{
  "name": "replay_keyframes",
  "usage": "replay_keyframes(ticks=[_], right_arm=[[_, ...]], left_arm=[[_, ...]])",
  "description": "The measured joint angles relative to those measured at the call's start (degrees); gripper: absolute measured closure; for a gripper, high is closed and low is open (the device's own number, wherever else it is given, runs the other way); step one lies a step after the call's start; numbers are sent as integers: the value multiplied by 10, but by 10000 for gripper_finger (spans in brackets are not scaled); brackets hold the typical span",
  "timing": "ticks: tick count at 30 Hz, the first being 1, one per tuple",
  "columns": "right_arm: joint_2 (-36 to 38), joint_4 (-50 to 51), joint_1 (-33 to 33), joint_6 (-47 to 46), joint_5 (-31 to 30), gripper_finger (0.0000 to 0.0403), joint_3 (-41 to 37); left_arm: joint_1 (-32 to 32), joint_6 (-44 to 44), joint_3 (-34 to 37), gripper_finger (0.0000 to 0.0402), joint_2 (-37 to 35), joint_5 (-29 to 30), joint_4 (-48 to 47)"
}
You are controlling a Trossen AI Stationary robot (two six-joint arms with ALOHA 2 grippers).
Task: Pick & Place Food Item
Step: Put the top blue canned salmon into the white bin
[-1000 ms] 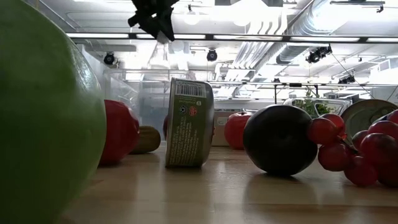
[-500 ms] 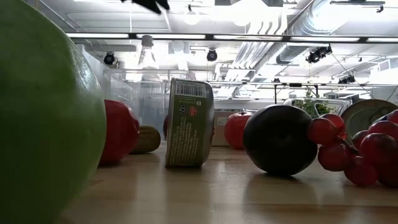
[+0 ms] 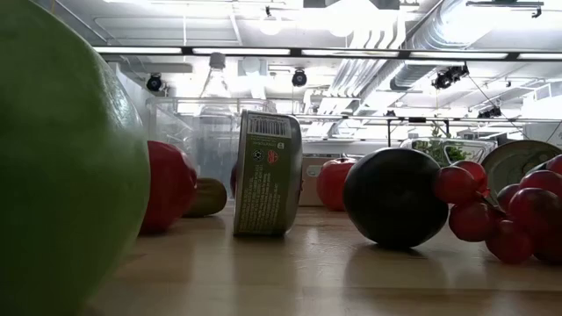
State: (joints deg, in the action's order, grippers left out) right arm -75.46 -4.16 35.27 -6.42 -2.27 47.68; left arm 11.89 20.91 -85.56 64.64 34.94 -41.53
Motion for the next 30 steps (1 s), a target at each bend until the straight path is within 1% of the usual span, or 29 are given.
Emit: replay_keyframes(ticks=[3, 8, 11, 14, 17, 21, 25, 27, 30], right_arm=[[0, 55, 5, -43, 11, 151, 0], [0, 107, 8, -110, -19, 151, 0], [0, 123, 7, -111, -26, 151, 0], [0, 134, 6, -104, -67, 151, 0], [0, 139, 6, -101, -90, 151, 0], [0, 170, 6, -126, -100, 151, 14], [0, 273, 2, -165, -128, 151, 53], [0, 362, -7, -230, -130, 151, 72], [0, 480, -26, -361, -118, 151, 81]], left_arm=[[38, 0, 0, 219, 4, 0, 0], [91, 2, 0, 219, 13, -1, 0], [115, 2, 0, 219, 18, -1, 0], [133, 2, 0, 219, 24, -2, -1], [146, 3, 0, 219, 27, -2, 0], [156, 19, 0, 219, 28, -2, -1], [158, 20, 0, 219, 28, -2, -1], [158, 20, 0, 219, 28, -2, -1], [158, 21, 0, 219, 31, -2, -1]])
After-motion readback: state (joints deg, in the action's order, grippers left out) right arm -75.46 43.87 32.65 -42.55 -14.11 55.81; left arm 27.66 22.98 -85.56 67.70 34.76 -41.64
